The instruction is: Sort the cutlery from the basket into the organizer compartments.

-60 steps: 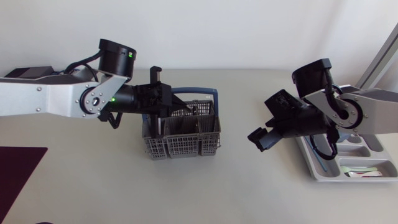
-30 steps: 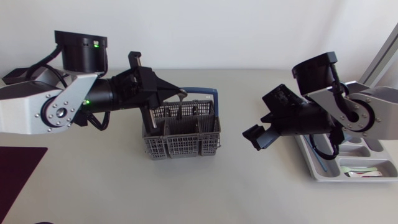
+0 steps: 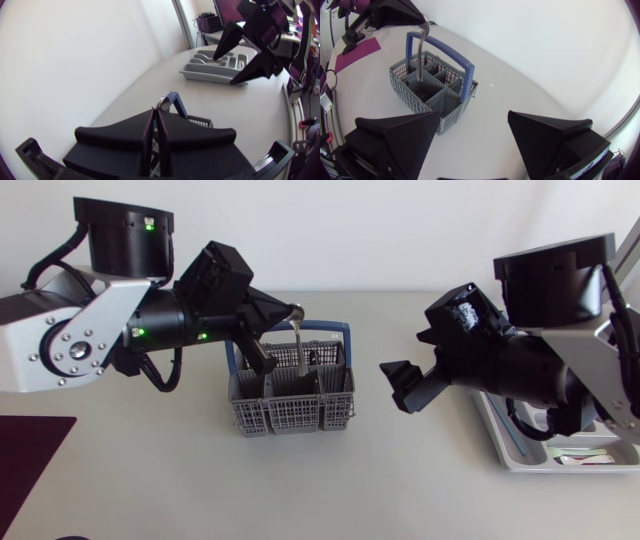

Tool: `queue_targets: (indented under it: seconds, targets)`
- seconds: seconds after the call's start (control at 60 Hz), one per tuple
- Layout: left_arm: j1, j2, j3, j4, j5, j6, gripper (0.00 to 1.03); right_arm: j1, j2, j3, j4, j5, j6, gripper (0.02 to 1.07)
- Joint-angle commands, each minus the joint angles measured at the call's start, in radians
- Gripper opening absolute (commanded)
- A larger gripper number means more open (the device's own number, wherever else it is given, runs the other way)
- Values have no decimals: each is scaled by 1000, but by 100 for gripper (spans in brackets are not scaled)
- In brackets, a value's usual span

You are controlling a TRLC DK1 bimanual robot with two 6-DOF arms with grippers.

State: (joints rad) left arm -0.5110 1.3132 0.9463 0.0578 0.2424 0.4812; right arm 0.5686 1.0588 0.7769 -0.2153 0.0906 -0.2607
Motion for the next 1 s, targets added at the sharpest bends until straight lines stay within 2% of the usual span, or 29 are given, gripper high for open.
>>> queue_targets:
  seconds: [0.0, 0.167, 0.383, 0.5, 0.7, 0.8, 0.917, 0.983]
  targets:
    - [-34, -20, 65, -7, -26, -112, 3, 51, -19, -36, 36, 40, 28, 97]
    - [-90, 21, 128, -18, -101, -245, 3, 129, -23, -30, 93, 107, 11, 97]
    - [-96, 52, 184, -1, -130, -398, 3, 186, -16, -65, 238, 187, -37, 94]
    - [-118, 58, 187, 31, -167, -443, 3, 214, -5, -100, 355, 227, -81, 93]
    - [-132, 81, 186, 47, -172, -541, 3, 235, 92, -123, 557, 282, -144, 87]
    - [-142, 95, 186, 47, -172, -559, 3, 237, 145, -105, 596, 301, -160, 86]
    - [-156, 103, 181, 47, -180, -573, 3, 235, 194, -82, 631, 317, -173, 79]
    - [-165, 112, 181, 53, -189, -575, 3, 235, 210, -68, 636, 322, -175, 78]
